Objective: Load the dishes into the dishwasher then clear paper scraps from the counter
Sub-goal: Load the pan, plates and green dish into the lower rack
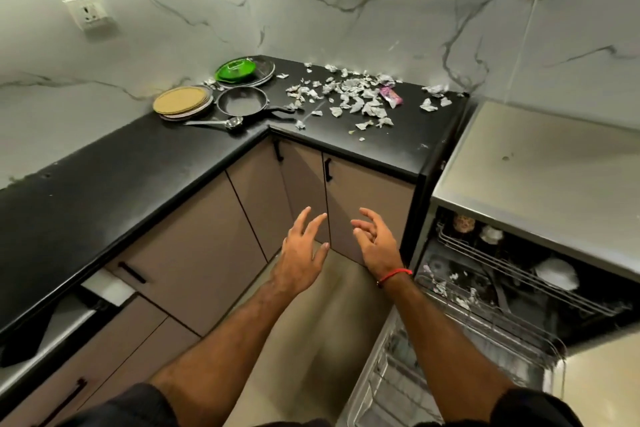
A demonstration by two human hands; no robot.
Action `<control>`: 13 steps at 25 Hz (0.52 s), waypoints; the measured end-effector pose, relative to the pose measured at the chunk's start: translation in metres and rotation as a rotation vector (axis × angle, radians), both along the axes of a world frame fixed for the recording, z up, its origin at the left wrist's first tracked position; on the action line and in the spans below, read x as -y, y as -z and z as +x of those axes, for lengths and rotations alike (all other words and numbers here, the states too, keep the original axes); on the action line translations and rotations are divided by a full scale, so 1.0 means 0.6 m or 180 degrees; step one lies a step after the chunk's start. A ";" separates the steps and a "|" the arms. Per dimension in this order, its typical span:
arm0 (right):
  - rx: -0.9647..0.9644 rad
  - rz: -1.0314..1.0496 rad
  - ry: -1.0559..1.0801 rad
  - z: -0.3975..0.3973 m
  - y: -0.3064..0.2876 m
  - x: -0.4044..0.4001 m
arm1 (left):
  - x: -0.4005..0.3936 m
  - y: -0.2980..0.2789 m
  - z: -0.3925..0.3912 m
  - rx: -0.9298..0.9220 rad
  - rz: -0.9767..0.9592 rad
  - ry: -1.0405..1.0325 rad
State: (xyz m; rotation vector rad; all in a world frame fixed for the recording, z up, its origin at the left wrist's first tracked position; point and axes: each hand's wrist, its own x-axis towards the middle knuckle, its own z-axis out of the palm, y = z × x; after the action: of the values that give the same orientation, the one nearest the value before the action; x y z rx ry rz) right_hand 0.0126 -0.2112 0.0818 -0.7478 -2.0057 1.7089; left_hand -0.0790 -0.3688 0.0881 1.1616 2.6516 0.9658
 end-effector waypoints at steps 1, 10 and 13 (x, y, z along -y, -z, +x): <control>0.0017 0.0058 -0.0030 -0.016 0.000 -0.002 | 0.002 -0.002 -0.014 -0.0009 0.0009 -0.0044; -0.0026 0.0087 -0.0309 -0.207 -0.035 0.019 | 0.048 0.019 -0.208 0.0081 0.0282 -0.0530; -0.0046 0.0146 -0.0211 -0.297 -0.032 0.040 | 0.071 0.021 -0.305 0.0084 0.0352 -0.0520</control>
State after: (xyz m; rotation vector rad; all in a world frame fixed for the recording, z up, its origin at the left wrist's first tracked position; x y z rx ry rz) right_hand -0.1654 -0.2350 0.1007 -0.6588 -2.0740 1.6936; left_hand -0.2617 -0.4113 0.0754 0.9555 2.7380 1.1590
